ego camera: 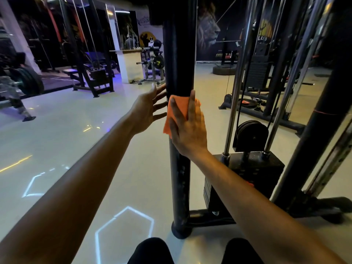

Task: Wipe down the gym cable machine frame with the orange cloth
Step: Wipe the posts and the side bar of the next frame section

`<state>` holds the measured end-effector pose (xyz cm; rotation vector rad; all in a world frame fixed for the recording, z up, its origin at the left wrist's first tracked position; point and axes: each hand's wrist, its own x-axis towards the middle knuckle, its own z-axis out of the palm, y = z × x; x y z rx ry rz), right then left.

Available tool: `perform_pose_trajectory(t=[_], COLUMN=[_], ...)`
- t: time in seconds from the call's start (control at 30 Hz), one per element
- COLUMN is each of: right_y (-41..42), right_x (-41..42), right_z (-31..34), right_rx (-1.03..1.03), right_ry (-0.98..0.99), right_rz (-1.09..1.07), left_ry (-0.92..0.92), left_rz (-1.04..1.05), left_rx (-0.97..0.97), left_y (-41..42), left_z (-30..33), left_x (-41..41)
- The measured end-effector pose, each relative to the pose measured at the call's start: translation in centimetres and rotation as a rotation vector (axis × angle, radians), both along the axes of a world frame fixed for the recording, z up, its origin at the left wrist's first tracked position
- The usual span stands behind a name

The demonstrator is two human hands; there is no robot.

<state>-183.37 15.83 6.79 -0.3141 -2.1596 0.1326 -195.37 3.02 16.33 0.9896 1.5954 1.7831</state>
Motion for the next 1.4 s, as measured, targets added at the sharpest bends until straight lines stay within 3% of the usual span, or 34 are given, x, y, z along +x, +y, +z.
perform_pose_trajectory(t=[0.13,0.37,0.57,0.8,1.03,1.27,1.4], right_y=[-0.3,-0.8,-0.9,-0.2,-0.3,-0.7,-1.0], right_x=[-1.6,0.3,-2.0,1.3,-0.5,1.5,0.1], right_z=[3.7,-2.9,1.8,-9.6,-5.6,-13.7,-10.4], right_rx=[0.012,-0.046,-0.072,-0.228,-0.267,-0.332,-0.387], right_ry=[0.07,-0.014,0.102,-0.035,0.074,-0.026,0.038], right_rz=[-0.054,-0.017,-0.02,0.133,0.177,0.232,0.207], left_ry=[-0.007,0.01,-0.005,0.038,0.128,0.147,0.152], left_rz=[0.022,0.014,0.013,0.012,0.035,0.074,0.08], left_rx=[0.002,-0.009,-0.016,-0.086,-0.159,-0.168,-0.177], left_y=[0.0,-0.3,-0.3,-0.5,0.3,0.7,1.1], left_z=[0.1,-0.6,-1.5,-3.2,-4.2,-5.7,-6.3], left_x=[0.2,0.3,0.6,0.9,2.2,2.3,2.7])
